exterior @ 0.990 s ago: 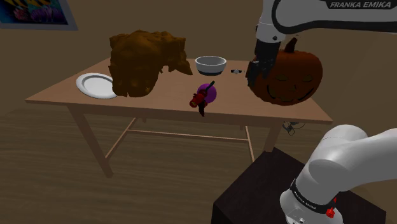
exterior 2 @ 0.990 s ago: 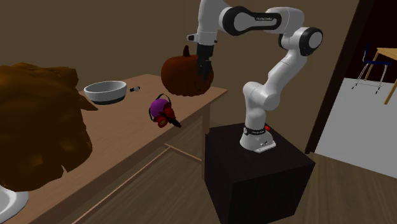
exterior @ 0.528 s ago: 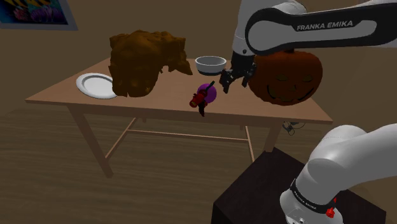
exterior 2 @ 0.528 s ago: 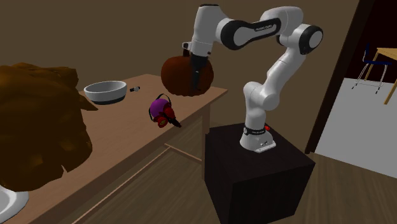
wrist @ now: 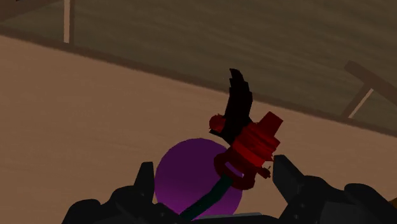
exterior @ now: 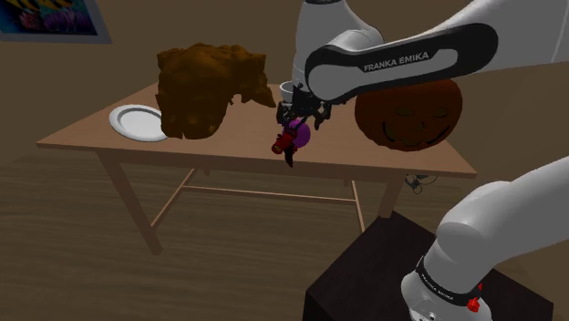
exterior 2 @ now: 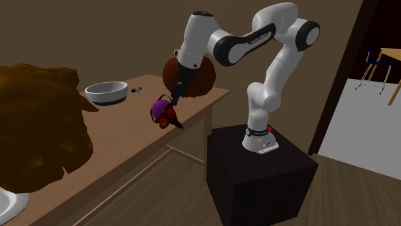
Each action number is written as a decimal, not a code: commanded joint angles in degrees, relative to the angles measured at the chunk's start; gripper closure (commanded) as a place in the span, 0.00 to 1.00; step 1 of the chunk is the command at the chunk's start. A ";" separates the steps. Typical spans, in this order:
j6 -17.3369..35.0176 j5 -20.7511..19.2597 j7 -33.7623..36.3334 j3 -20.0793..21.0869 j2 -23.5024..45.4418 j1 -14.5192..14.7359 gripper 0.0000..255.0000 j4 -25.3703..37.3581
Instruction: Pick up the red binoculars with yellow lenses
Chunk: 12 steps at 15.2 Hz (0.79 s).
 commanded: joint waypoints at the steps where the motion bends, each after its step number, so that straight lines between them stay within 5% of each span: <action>1: 2.71 -2.03 6.84 2.99 3.65 -2.03 0.00 2.09; 12: 9.60 -5.14 13.24 5.79 7.69 -3.81 0.00 -0.59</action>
